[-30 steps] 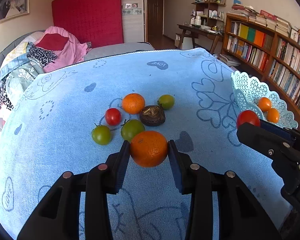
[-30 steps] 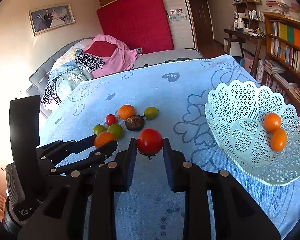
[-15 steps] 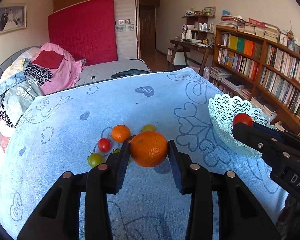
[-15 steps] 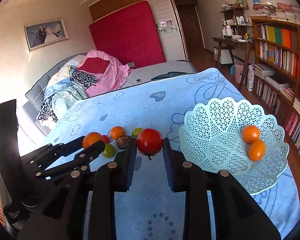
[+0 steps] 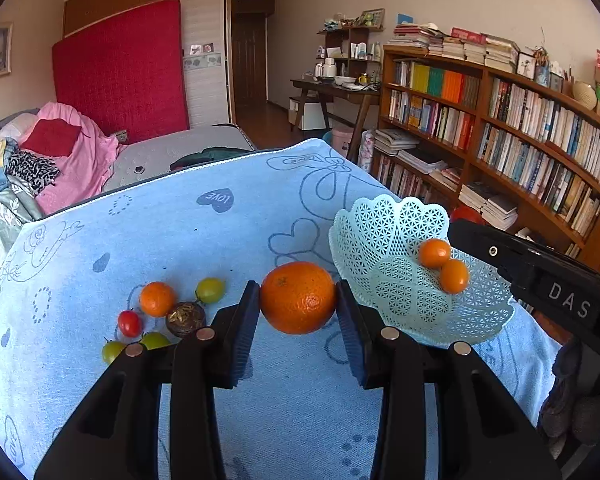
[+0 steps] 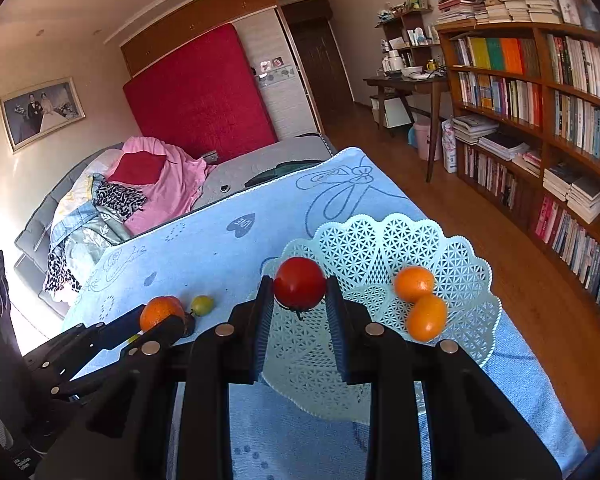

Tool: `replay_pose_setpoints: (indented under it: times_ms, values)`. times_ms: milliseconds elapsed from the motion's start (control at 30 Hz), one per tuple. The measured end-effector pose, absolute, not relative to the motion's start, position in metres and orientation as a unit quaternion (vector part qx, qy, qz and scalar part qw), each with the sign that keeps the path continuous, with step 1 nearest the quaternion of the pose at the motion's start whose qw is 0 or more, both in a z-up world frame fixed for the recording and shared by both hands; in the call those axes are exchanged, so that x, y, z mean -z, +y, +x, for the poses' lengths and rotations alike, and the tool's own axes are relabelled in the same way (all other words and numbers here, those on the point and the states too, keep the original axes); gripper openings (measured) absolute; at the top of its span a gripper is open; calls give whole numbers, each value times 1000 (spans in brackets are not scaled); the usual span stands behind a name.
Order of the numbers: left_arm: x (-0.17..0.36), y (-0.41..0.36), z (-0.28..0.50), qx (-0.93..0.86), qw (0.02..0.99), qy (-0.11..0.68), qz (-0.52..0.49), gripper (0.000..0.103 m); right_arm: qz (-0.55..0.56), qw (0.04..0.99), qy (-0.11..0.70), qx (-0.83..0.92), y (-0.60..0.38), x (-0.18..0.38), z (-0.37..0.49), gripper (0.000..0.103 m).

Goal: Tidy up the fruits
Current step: 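Carry the tomato and orange to the basket and open the left tool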

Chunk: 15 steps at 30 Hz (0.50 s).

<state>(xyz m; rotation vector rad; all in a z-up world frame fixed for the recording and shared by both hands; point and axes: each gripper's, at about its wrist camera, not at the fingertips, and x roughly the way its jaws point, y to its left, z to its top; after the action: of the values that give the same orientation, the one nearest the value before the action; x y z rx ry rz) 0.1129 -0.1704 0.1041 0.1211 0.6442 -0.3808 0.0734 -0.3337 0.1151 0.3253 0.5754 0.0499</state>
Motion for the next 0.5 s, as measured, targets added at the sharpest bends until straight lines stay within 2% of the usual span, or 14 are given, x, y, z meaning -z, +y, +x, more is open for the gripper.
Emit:
replay_pose_setpoints:
  times_ms: [500]
  values:
    - [-94,-214,133,236,912,327,67,40,199,928,314,14,-374,-87,93,27]
